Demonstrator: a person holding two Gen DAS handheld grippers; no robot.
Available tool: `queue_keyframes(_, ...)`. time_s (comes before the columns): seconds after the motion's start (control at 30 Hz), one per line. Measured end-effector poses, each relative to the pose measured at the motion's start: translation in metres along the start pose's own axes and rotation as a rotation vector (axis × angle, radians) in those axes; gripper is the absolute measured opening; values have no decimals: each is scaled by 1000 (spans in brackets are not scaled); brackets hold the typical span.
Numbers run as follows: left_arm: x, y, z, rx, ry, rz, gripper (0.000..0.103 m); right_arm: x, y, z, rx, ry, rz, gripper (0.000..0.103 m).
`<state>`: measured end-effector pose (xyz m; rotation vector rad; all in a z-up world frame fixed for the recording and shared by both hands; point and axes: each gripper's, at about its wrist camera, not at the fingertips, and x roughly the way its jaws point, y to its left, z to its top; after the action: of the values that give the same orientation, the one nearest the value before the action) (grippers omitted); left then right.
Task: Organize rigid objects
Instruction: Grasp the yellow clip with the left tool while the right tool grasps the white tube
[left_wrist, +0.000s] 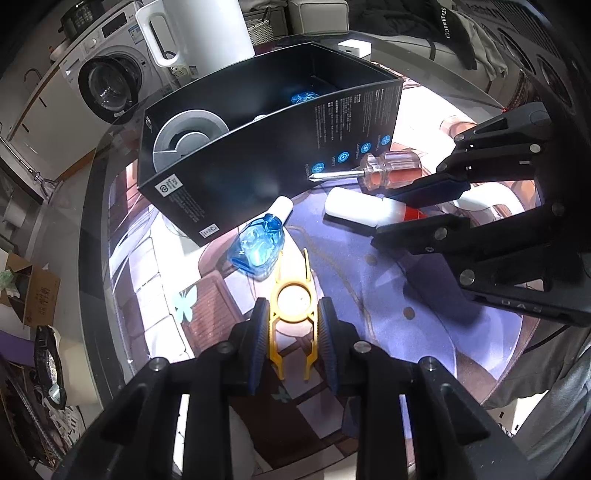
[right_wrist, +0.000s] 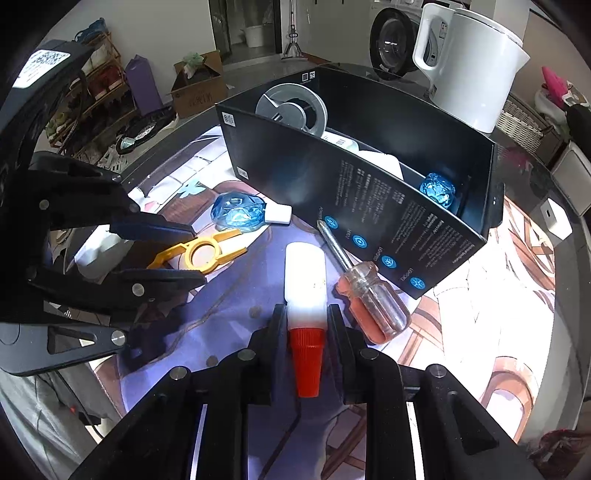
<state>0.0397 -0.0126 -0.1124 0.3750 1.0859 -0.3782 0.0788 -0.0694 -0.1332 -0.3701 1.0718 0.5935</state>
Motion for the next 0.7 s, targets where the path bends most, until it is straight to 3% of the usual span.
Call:
queue_keyframes(0.13, -15, 0, 2, 7, -64, 12, 25, -7, 1, -1, -6, -24, -7, 21)
queue_keyframes(0.27, -42, 1, 9, 11, -190, 33, 25, -29, -2, -2, 5, -106, -16, 20)
queue_keyframes(0.5, -92, 4, 14, -10, -457, 86, 25, -77, 2, -1, 9, -338, -61, 20)
queue_keyframes(0.7, -115, 14, 14, -72, -620, 125, 25, -117, 11, -3, 16, -572, -124, 20)
